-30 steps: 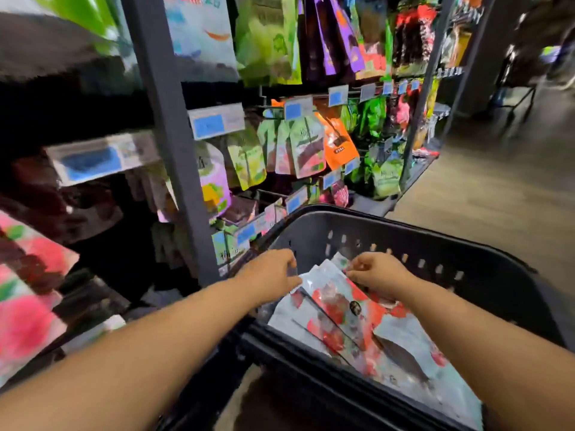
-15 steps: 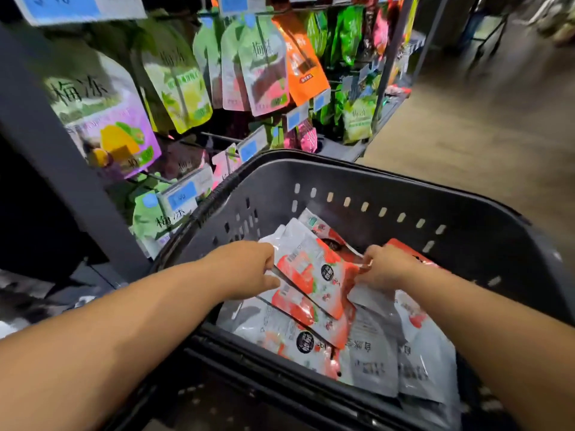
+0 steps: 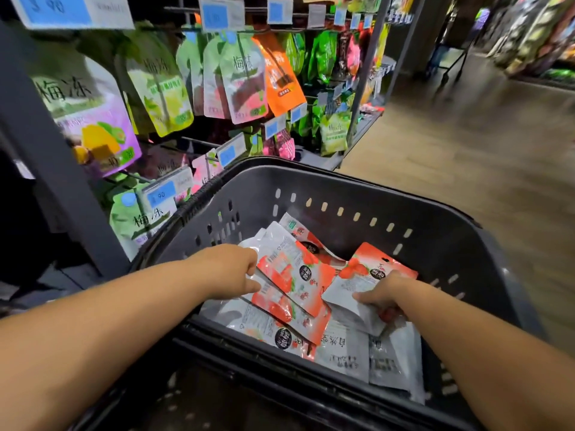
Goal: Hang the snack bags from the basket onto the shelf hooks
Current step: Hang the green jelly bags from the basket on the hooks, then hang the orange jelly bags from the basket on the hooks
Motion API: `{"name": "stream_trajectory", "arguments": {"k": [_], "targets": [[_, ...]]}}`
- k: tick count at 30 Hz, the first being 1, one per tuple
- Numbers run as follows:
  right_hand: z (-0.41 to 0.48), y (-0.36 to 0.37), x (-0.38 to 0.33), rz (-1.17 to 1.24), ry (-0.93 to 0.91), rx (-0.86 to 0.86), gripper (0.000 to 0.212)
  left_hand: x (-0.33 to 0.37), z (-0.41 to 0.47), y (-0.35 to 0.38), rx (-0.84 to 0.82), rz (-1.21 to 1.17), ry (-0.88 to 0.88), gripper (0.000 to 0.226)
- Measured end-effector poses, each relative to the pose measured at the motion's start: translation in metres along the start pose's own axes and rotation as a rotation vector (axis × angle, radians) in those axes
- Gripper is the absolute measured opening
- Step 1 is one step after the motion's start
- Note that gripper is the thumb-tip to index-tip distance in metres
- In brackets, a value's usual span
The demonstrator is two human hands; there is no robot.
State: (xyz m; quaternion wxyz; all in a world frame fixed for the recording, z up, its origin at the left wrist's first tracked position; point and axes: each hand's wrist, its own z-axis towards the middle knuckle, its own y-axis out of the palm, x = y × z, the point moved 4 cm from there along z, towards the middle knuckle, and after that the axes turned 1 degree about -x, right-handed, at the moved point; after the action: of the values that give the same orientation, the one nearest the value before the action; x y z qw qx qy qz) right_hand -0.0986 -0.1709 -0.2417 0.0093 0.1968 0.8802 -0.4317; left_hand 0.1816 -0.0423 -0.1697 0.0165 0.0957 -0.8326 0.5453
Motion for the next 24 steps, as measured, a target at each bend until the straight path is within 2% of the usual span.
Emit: {"name": "stream_trajectory", "arguments": {"k": [4,5,8,9,13,16,24], "targets": [[0.019,0.002,0.006,0.135,0.028,0.013,0.101,0.005,-0.002,0.002,0.006,-0.014,0.026,0.026],[0.024,0.003,0.008,0.165,0.030,0.014,0.099,0.006,-0.003,0.003,0.003,-0.020,0.028,0.026],[0.019,-0.004,0.010,0.316,0.018,0.003,0.074,0.015,-0.005,0.003,-0.010,-0.030,0.034,0.027],[0.012,-0.007,0.010,0.388,0.014,-0.008,0.073,0.018,-0.006,0.005,-0.016,-0.025,0.038,0.028],[0.002,-0.016,0.021,0.694,0.054,0.160,0.093,0.031,-0.009,0.013,-0.019,0.017,0.058,0.033],[-0.003,-0.019,0.016,0.746,-0.076,0.287,0.104,0.036,-0.012,0.015,0.021,0.034,0.068,0.035],[-0.032,-0.026,-0.004,0.704,-0.403,0.481,0.101,0.037,-0.017,0.022,0.051,-0.009,0.077,0.033]]}}
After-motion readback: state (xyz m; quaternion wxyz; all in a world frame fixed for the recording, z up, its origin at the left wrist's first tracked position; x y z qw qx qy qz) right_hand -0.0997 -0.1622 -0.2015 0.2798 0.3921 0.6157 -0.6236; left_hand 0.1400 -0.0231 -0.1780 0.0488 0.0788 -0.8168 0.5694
